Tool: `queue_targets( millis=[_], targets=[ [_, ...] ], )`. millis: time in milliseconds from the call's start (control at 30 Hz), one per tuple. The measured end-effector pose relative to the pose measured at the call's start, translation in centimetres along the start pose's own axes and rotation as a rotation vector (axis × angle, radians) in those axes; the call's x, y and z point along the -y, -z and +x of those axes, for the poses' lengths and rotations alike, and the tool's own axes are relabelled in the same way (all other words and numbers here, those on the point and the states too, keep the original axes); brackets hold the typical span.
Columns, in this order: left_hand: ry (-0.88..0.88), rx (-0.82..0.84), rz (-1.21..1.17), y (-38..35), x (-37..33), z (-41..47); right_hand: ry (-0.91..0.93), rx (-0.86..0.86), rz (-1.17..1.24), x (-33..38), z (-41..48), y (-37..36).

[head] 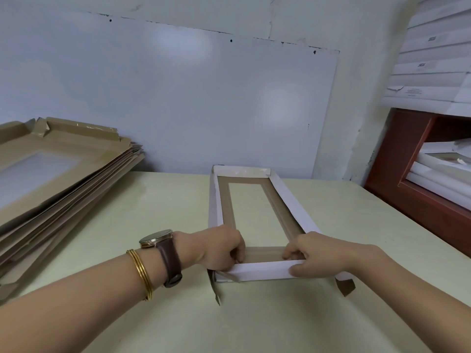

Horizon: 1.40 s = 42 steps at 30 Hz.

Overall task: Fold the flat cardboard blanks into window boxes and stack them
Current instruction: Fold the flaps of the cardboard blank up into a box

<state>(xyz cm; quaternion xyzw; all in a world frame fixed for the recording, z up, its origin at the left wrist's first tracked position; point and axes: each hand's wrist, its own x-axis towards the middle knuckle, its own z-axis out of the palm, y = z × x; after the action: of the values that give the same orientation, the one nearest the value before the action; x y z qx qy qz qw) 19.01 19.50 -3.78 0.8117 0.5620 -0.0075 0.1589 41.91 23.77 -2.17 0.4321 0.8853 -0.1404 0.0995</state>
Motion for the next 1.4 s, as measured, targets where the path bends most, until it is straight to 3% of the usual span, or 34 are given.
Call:
queue_targets(
  millis=[300, 533, 833, 1400],
  targets=[
    [0.128, 0.028, -0.181, 0.9, 0.4, -1.0, 0.046, -0.103, -0.054, -0.8, -0.7, -1.2],
    [0.108, 0.01, -0.078, 1.0, 0.9, -1.7, 0.097, -0.192, -0.092, -0.7, -1.5, -2.5],
    [0.09, 0.026, 0.027, 0.3, 0.6, -1.7, 0.067, -0.159, -0.081, -0.4, -1.8, -2.7],
    [0.082, 0.071, -0.122, 0.0, 0.1, -1.6, 0.066, -0.144, -0.042, -0.3, -2.2, -2.4]
  ],
)
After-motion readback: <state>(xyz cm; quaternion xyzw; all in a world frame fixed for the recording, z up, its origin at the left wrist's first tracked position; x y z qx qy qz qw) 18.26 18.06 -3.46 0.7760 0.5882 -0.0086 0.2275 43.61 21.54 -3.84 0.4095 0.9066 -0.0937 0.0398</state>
